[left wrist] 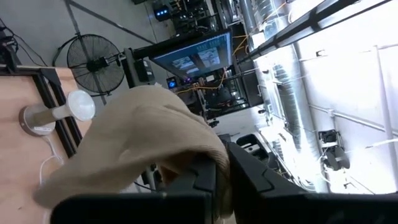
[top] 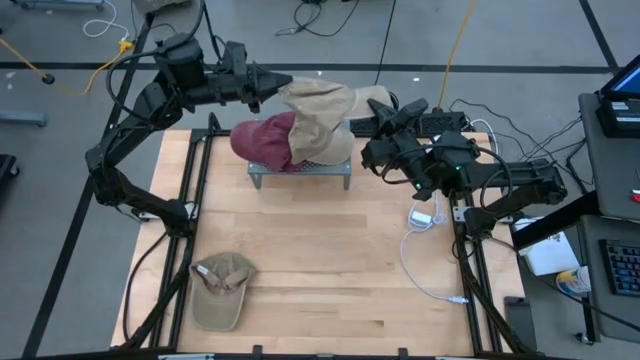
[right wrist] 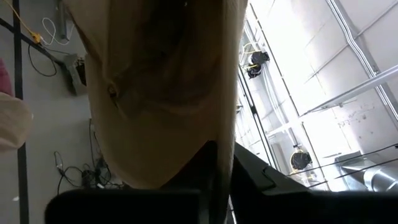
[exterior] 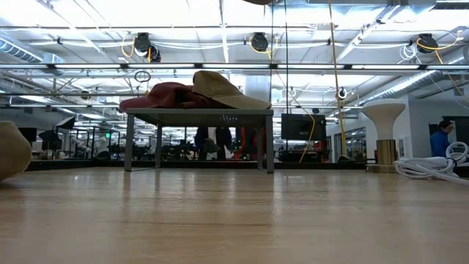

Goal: Pick & Place hat
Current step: Stack the light brown cap on the light brown cap on the shelf

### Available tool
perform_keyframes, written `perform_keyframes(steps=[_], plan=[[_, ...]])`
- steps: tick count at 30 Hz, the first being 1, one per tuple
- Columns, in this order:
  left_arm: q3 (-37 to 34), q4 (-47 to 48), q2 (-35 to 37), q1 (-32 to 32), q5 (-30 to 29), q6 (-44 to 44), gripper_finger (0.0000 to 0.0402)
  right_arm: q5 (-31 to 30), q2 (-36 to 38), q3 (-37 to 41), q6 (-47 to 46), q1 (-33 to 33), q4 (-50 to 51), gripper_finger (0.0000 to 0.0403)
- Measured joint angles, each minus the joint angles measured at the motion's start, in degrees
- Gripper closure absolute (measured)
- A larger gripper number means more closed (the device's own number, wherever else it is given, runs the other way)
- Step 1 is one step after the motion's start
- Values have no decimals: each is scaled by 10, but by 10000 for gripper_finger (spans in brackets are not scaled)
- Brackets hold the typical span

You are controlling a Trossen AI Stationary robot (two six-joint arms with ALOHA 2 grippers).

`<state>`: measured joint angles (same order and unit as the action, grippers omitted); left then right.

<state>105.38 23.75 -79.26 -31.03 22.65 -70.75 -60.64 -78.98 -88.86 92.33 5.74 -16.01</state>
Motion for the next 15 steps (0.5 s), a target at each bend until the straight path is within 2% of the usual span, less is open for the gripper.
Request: perform_keyframes(steps=[4,8,12,15], plan=[[0,-8,0,0,5,2,382,-2,0,0,-8,1,4,348],[0,-33,0,0,15,0,373,-11,0,0,-43,9,16,300],[0,-51,0,-1,16,2,383,-11,1,0,-146,27,66,236],[0,-64,0,-6,38,14,383,-11,1,0,-251,41,129,186]])
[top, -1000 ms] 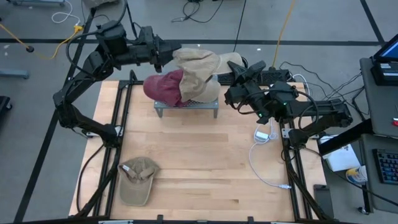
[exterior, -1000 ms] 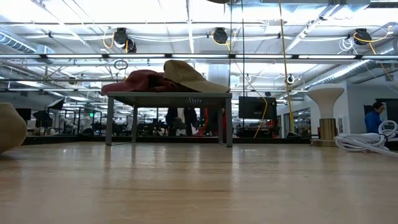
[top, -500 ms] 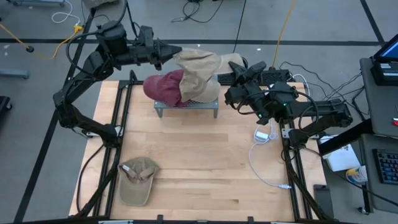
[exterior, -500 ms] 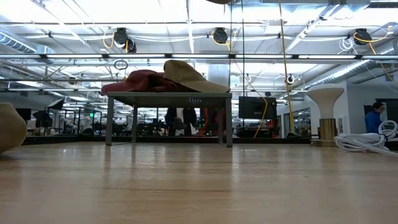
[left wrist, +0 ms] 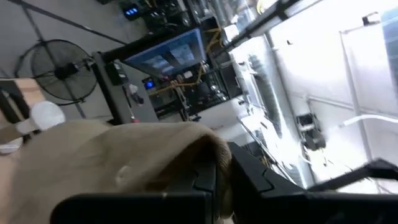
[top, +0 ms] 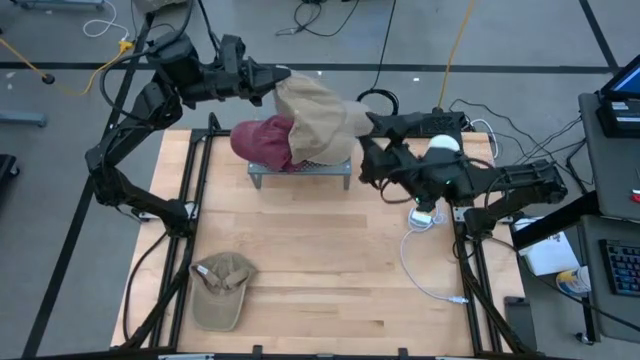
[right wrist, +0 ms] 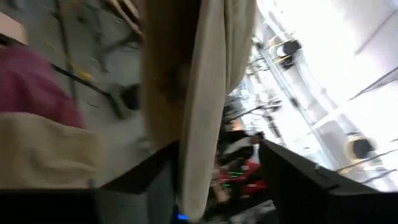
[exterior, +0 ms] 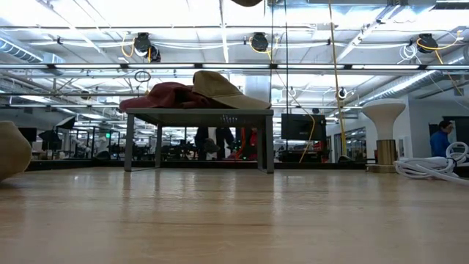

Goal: Pick & Place hat
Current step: Stack the light brown cap on the light brown cap on the shelf

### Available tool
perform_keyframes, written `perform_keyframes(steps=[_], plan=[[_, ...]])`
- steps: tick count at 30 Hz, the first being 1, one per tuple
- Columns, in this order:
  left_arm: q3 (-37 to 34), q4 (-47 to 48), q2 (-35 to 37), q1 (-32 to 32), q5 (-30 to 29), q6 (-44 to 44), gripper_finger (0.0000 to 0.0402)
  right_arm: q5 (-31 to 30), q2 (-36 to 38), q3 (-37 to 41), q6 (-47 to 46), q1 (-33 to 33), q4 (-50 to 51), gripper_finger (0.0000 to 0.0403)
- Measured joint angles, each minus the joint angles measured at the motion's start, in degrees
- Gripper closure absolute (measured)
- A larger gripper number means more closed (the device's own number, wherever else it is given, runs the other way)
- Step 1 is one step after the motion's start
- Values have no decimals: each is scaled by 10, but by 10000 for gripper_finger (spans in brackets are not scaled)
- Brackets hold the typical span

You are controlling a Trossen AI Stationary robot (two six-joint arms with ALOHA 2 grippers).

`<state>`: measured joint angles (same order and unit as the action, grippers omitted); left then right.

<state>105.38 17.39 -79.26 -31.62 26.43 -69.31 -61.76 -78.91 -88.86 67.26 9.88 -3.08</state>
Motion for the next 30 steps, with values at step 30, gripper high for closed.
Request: perform_keyframes(steps=[30], plan=[[0,42,3,-62,277,476,380,228,0,0,-837,73,308,124]])
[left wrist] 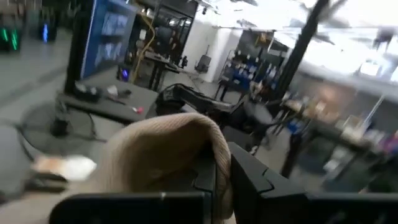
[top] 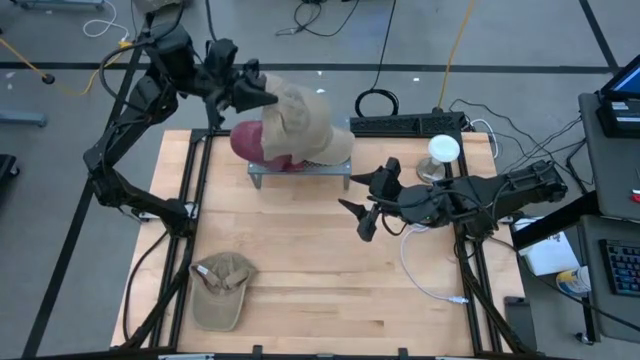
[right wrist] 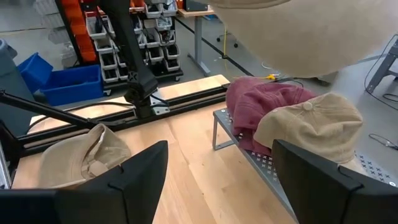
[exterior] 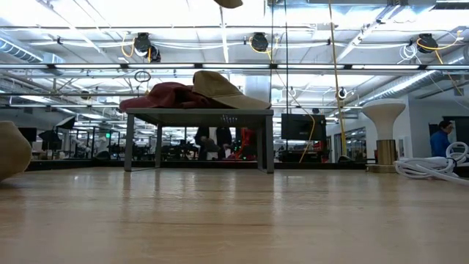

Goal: Pick & Place hat
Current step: Stack the light brown cap on the light brown cap on the shelf

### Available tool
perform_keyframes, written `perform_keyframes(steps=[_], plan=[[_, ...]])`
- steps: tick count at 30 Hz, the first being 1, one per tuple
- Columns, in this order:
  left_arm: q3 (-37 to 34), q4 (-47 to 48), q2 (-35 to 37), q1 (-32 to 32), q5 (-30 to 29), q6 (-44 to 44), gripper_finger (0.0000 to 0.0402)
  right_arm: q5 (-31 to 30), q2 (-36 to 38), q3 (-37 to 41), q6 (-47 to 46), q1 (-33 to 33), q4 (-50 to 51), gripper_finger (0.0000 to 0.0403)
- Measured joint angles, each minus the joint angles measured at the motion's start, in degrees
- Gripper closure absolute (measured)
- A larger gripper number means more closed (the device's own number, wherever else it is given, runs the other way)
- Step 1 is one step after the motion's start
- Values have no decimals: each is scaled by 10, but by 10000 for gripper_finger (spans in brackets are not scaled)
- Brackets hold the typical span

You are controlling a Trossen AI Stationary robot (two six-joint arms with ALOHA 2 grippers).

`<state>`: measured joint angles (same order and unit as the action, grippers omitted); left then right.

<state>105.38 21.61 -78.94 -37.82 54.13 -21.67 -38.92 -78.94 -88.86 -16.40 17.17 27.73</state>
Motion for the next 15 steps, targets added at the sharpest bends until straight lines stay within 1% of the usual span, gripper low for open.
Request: perform_keyframes(steps=[5,10,15], plan=[[0,8,0,0,0,142,380,-1,0,0,9,-1,0,124],[0,58,0,-4,-4,258,382,-2,0,0,25,-1,0,124],[0,135,-2,-5,-64,337,382,-2,0,0,31,-1,2,124]])
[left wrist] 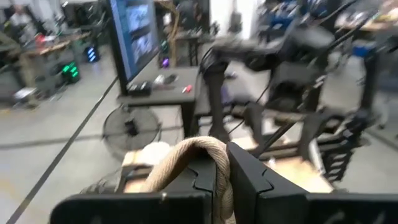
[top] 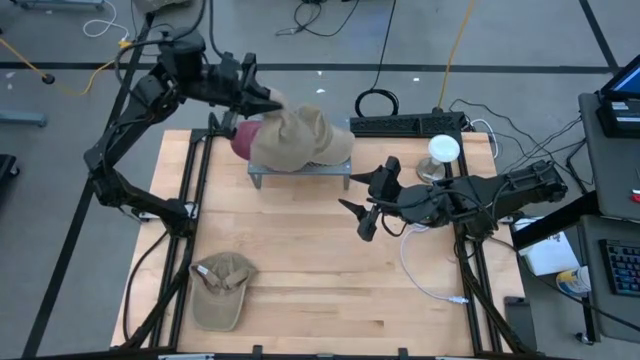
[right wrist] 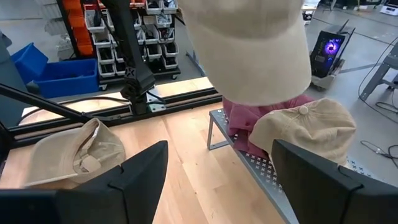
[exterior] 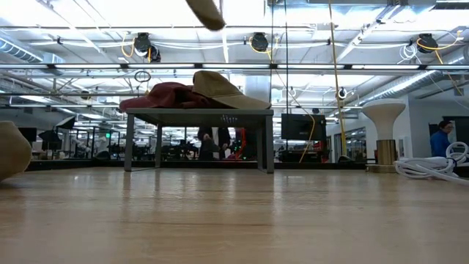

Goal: Pick & Place hat
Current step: Stack the light brown cap on the light brown cap on the shelf

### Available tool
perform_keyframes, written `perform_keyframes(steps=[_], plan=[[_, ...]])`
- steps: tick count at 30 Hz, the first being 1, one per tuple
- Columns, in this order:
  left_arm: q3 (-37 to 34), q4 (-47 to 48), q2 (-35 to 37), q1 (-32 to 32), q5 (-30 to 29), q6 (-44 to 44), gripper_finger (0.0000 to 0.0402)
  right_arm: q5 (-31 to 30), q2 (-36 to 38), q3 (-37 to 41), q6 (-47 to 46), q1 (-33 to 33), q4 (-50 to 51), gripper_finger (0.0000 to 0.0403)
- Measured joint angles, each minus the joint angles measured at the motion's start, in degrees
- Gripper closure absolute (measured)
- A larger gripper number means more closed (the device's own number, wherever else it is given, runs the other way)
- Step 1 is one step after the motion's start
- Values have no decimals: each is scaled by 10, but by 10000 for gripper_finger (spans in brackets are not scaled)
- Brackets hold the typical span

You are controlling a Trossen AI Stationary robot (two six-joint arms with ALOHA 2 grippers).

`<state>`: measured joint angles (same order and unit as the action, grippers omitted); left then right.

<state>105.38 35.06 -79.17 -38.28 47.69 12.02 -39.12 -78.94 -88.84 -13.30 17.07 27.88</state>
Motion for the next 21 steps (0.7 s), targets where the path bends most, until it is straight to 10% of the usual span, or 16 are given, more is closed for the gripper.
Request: perform_keyframes(steps=[21], plan=[[0,-39,-96,18,-67,99,382,0,0,0,101,-2,-24,124]])
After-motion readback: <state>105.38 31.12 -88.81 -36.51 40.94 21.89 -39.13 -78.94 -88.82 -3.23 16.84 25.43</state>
